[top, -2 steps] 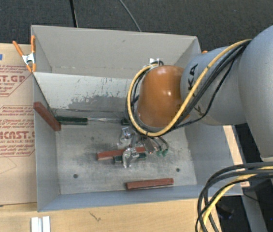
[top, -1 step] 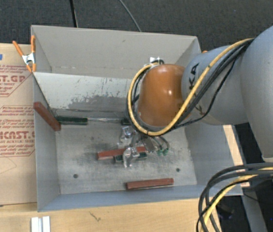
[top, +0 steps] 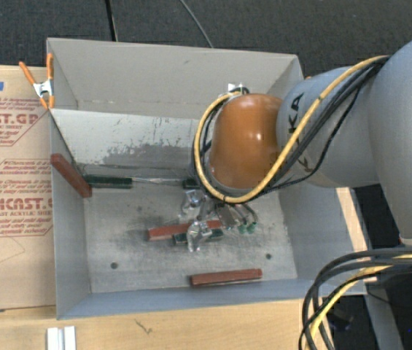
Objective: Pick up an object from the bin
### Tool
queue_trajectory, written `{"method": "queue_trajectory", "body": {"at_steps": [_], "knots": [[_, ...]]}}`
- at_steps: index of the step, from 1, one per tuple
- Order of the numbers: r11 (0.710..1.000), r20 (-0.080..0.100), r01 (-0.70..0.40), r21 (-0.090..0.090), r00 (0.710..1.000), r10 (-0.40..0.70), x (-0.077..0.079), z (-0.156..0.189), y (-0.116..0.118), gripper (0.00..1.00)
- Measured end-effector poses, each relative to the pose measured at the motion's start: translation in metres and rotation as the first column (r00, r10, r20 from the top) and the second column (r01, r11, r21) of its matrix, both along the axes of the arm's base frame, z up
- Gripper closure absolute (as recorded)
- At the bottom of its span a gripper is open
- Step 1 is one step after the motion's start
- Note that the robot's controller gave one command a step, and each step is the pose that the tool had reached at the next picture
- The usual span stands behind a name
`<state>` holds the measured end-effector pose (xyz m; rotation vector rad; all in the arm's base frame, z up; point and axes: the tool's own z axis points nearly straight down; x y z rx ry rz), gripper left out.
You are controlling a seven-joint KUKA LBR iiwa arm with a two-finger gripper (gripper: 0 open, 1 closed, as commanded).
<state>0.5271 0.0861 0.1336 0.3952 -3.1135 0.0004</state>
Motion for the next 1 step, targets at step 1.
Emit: {"method": "queue_trajectory", "body": {"at_steps": [1], "knots": [[1.0, 0.002, 0.0, 0.0, 1.0, 0.0, 0.0002, 0.0125, 0.0002, 1.0]]}}
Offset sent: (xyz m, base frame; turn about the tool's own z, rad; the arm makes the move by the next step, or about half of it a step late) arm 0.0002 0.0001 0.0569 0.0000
